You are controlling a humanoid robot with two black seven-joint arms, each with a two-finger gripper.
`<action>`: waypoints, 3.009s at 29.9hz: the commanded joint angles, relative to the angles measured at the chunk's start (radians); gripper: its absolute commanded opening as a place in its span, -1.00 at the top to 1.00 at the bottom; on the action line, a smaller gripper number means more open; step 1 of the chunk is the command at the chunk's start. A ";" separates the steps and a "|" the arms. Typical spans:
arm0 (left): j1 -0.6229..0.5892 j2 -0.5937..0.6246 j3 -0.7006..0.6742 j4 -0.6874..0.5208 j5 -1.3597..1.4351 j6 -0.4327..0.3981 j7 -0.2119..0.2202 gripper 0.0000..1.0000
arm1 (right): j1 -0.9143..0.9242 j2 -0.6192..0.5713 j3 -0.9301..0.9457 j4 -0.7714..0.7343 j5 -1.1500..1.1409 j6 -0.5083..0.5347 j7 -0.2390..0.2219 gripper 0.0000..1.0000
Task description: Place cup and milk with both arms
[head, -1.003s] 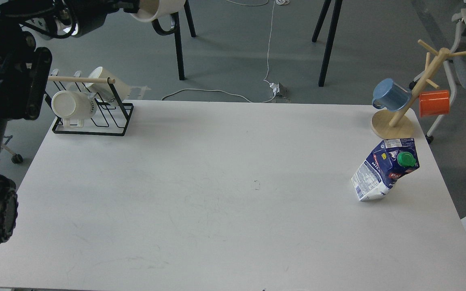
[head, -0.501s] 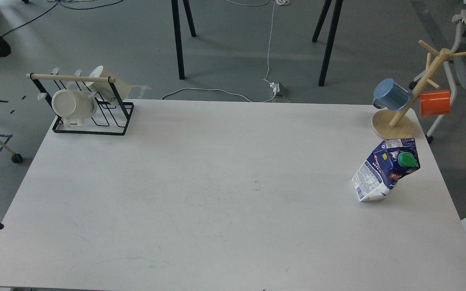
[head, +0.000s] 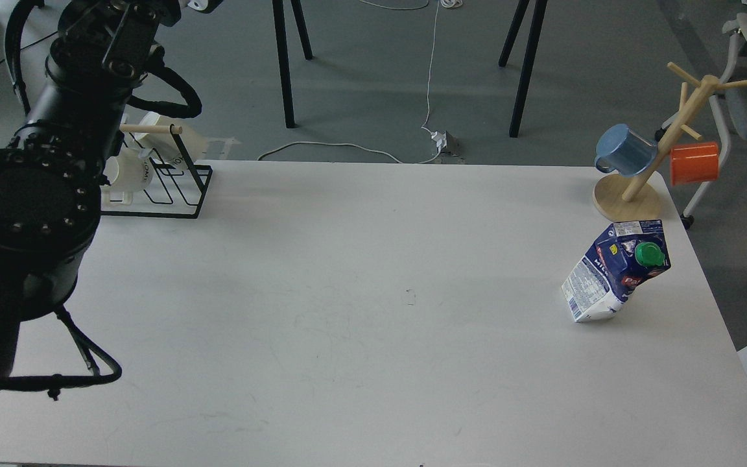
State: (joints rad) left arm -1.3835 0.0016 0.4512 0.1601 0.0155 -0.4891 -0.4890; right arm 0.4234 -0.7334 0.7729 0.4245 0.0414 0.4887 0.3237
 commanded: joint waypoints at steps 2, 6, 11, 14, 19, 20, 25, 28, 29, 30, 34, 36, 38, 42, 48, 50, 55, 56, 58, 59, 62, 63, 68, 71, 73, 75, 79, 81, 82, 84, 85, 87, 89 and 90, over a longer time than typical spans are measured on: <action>-0.031 -0.002 0.197 -0.022 0.116 0.000 0.000 0.93 | 0.000 -0.001 -0.004 -0.021 0.000 0.000 0.000 -1.00; -0.084 -0.002 0.351 -0.092 0.116 0.000 0.000 0.93 | -0.002 0.000 -0.006 -0.023 0.000 0.000 0.000 -1.00; -0.103 -0.002 0.440 -0.168 0.141 0.000 0.000 0.92 | -0.002 0.000 -0.004 -0.023 0.000 0.000 0.000 -1.00; -0.085 -0.002 0.445 -0.172 0.146 0.000 0.000 0.91 | 0.000 0.000 -0.004 -0.023 0.000 0.000 0.000 -1.00; -0.019 -0.002 0.423 -0.159 0.150 0.000 0.000 0.90 | -0.002 0.000 -0.004 -0.056 0.000 0.000 0.000 -1.00; -0.017 -0.002 0.403 -0.159 0.150 0.000 0.000 0.90 | -0.003 0.000 -0.004 -0.058 0.000 0.000 0.000 -1.00; -0.020 0.015 0.238 -0.157 0.150 0.000 0.000 0.87 | -0.006 0.000 -0.004 -0.059 0.000 0.000 0.000 -1.00; -0.022 0.038 0.224 -0.157 0.150 0.000 0.000 0.87 | -0.008 0.002 -0.006 -0.059 0.000 0.000 0.000 -1.00; -0.023 0.038 0.224 -0.157 0.150 0.000 0.000 0.87 | -0.008 0.003 -0.006 -0.059 0.000 0.000 0.000 -1.00; -0.023 0.037 0.224 -0.157 0.150 0.000 0.000 0.87 | -0.008 0.005 -0.006 -0.059 0.000 0.000 0.000 -1.00; -0.025 0.032 0.230 -0.157 0.152 0.000 0.000 0.87 | -0.008 0.006 -0.006 -0.059 0.000 0.000 0.000 -1.00; -0.031 0.026 0.231 -0.157 0.152 0.000 0.000 0.87 | -0.006 0.006 -0.004 -0.059 0.000 0.000 0.000 -1.00; -0.038 0.014 0.228 -0.155 0.152 0.000 0.000 0.86 | -0.006 0.005 -0.006 -0.059 0.000 0.000 0.000 -1.00; -0.060 -0.002 0.225 -0.146 0.153 0.000 0.000 0.86 | -0.009 0.005 -0.007 -0.061 0.000 0.000 0.000 -1.00; -0.071 -0.002 0.244 -0.097 0.248 0.000 0.000 0.85 | -0.011 0.006 -0.007 -0.061 0.000 0.000 0.000 -1.00; -0.095 -0.002 0.244 -0.093 0.357 0.000 0.000 0.86 | -0.011 0.006 -0.007 -0.061 0.000 0.000 0.000 -1.00; -0.103 -0.002 0.241 -0.093 0.696 0.000 0.000 0.87 | -0.011 0.006 -0.006 -0.061 0.000 0.000 0.000 -1.00; -0.100 -0.002 0.241 -0.093 0.749 0.000 0.000 0.88 | -0.011 0.006 -0.006 -0.061 0.000 0.000 0.000 -1.00; -0.100 -0.002 0.241 -0.094 0.846 0.000 0.000 0.88 | -0.011 0.005 -0.007 -0.062 0.000 0.000 0.000 -1.00; -0.098 -0.002 0.241 -0.097 0.878 0.000 0.000 0.87 | -0.011 0.005 -0.009 -0.062 0.000 0.000 0.000 -1.00; -0.074 -0.002 0.245 -0.105 0.928 0.000 0.000 0.87 | -0.012 0.005 -0.009 -0.064 0.000 0.000 0.000 -1.00; -0.068 -0.002 0.251 -0.108 0.954 0.000 0.000 0.87 | -0.017 0.005 -0.009 -0.066 0.000 0.000 0.000 -1.00; -0.046 -0.002 0.288 -0.209 1.087 0.000 0.000 0.87 | -0.020 0.006 -0.006 -0.085 0.000 0.000 0.000 -1.00; -0.046 -0.002 0.288 -0.328 1.139 0.000 0.000 0.87 | -0.020 0.005 -0.007 -0.085 0.000 0.000 0.000 -1.00; -0.051 -0.002 0.288 -0.401 1.155 0.000 0.000 0.87 | -0.020 0.005 -0.007 -0.085 0.000 0.000 0.000 -1.00; -0.054 -0.002 0.288 -0.476 1.167 0.000 0.000 0.87 | -0.021 0.006 -0.009 -0.087 0.000 0.000 0.000 -1.00; -0.055 -0.002 0.287 -0.588 1.257 0.000 0.000 0.88 | -0.021 0.012 -0.011 -0.104 0.000 0.000 0.000 -1.00; -0.051 -0.002 0.276 -0.628 1.293 0.000 0.000 0.89 | -0.021 0.020 -0.011 -0.113 0.000 0.000 0.000 -1.00; -0.049 -0.002 0.276 -0.651 1.296 0.000 0.000 0.89 | -0.021 0.022 -0.011 -0.118 0.000 0.000 0.000 -1.00; -0.049 -0.002 0.271 -0.698 1.296 0.000 0.000 0.89 | -0.021 0.022 -0.012 -0.121 0.000 0.000 0.000 -1.00; -0.048 -0.002 0.270 -0.720 1.295 0.000 0.000 0.89 | -0.021 0.022 -0.012 -0.121 0.000 0.000 0.000 -1.00; -0.043 -0.002 0.267 -0.767 1.295 0.000 0.000 0.89 | -0.021 0.022 -0.012 -0.122 0.000 0.000 0.000 -1.00; -0.031 -0.002 0.264 -0.813 1.293 0.000 0.000 0.89 | -0.021 0.022 -0.012 -0.122 0.000 0.000 0.000 -1.00; -0.026 -0.002 0.253 -0.841 1.293 0.000 0.000 0.90 | -0.021 0.022 -0.012 -0.122 0.000 0.000 0.000 -1.00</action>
State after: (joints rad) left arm -1.4235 0.0000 0.7176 -0.6119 1.3101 -0.4887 -0.4883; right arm 0.4018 -0.7119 0.7608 0.3025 0.0414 0.4887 0.3237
